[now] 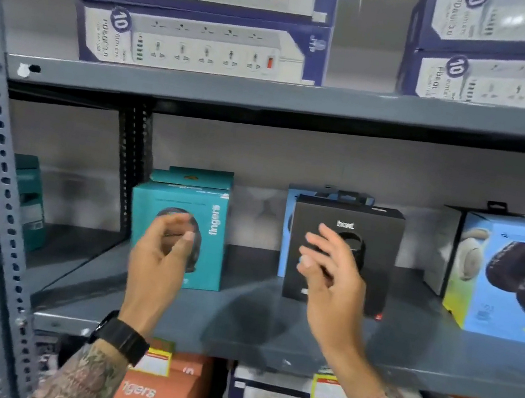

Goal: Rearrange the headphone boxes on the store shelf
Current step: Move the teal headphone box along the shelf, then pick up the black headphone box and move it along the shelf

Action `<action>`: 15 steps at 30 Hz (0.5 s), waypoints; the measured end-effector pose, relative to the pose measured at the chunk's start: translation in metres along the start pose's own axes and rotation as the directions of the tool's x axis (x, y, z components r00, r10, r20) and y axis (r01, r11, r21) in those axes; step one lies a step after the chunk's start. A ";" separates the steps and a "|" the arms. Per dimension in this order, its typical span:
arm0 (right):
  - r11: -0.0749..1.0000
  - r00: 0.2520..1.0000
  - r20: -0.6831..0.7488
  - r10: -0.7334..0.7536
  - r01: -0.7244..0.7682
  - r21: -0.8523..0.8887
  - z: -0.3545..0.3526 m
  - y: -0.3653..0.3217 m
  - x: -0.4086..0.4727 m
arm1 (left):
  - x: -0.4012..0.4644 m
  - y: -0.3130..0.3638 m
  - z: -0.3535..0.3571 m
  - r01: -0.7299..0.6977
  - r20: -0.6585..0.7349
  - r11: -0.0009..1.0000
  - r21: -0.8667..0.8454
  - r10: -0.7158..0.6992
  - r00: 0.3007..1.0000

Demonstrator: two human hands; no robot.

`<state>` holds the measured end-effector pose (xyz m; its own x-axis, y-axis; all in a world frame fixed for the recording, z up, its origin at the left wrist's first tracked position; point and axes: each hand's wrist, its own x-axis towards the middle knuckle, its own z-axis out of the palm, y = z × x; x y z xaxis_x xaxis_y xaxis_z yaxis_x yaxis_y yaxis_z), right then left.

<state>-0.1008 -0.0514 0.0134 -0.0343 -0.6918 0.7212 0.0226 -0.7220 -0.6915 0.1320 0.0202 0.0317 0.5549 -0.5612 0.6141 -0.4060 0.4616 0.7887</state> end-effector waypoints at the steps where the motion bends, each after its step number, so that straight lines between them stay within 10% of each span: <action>1: 0.998 0.996 -0.075 -0.053 0.051 -0.031 -0.021 -0.004 0.002 | -0.006 0.008 0.022 -0.027 0.086 0.999 -0.020 0.028 0.996; 6: 0.969 0.938 -0.330 -0.110 0.028 -0.245 -0.095 0.018 0.022 | -0.017 0.003 0.115 -0.011 0.407 1.000 0.003 0.009 0.913; 11: 0.889 0.922 -0.118 0.369 -0.387 -0.245 -0.134 0.060 0.042 | -0.014 -0.032 0.155 0.225 0.545 0.969 0.099 -0.242 0.803; 15: 0.874 0.893 0.052 0.447 -0.423 -0.240 -0.136 0.082 0.040 | -0.018 -0.044 0.166 0.181 0.602 0.978 0.104 -0.206 0.771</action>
<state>-0.2364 -0.1371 -0.0195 0.0312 -0.9408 0.3375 -0.2059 -0.3364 -0.9189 0.0197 -0.1038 -0.0091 0.0748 -0.9417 0.3280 -0.3721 0.2789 0.8853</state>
